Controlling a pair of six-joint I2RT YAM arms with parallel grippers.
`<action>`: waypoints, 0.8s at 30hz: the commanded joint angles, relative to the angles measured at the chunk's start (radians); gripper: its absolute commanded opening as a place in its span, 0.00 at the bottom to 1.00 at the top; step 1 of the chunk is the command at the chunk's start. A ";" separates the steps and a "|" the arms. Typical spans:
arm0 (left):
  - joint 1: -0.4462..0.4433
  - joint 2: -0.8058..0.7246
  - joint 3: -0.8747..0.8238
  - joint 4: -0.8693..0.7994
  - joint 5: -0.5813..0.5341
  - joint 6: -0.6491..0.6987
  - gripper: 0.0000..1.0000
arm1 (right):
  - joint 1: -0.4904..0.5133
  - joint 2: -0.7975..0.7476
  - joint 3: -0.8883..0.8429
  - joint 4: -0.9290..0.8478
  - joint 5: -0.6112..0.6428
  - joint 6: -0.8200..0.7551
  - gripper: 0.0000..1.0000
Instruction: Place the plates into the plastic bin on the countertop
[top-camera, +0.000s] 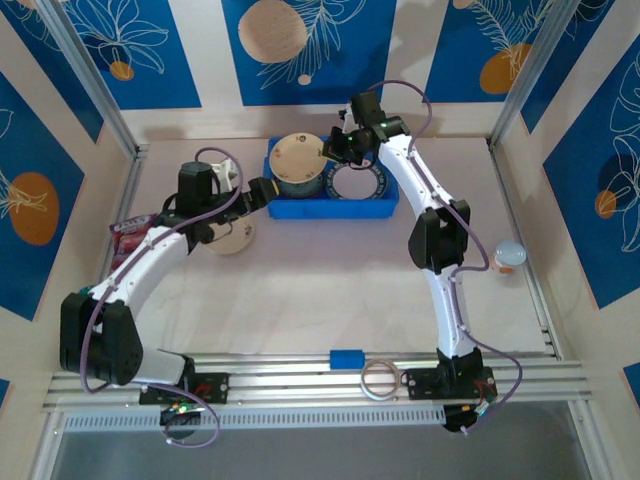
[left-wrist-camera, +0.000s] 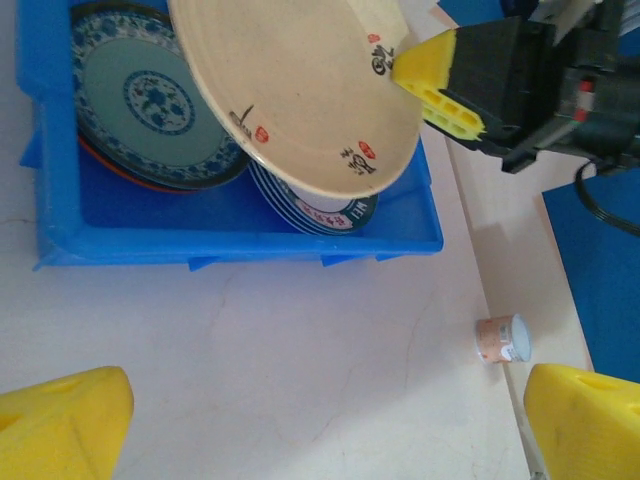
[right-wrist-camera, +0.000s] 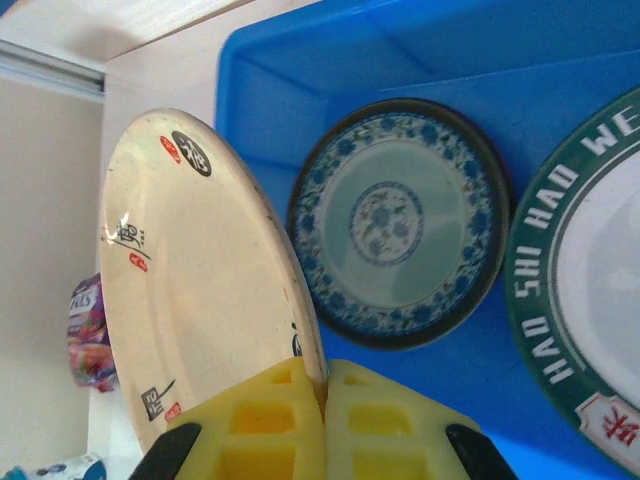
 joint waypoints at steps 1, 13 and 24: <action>0.031 -0.036 0.000 -0.058 -0.005 0.044 1.00 | -0.017 0.062 0.089 -0.057 0.016 0.015 0.00; 0.050 -0.035 -0.022 -0.044 -0.001 0.029 1.00 | -0.026 0.174 0.116 -0.007 0.022 0.026 0.00; 0.050 -0.038 -0.040 -0.040 -0.010 0.029 1.00 | 0.008 0.283 0.221 0.015 0.071 0.050 0.00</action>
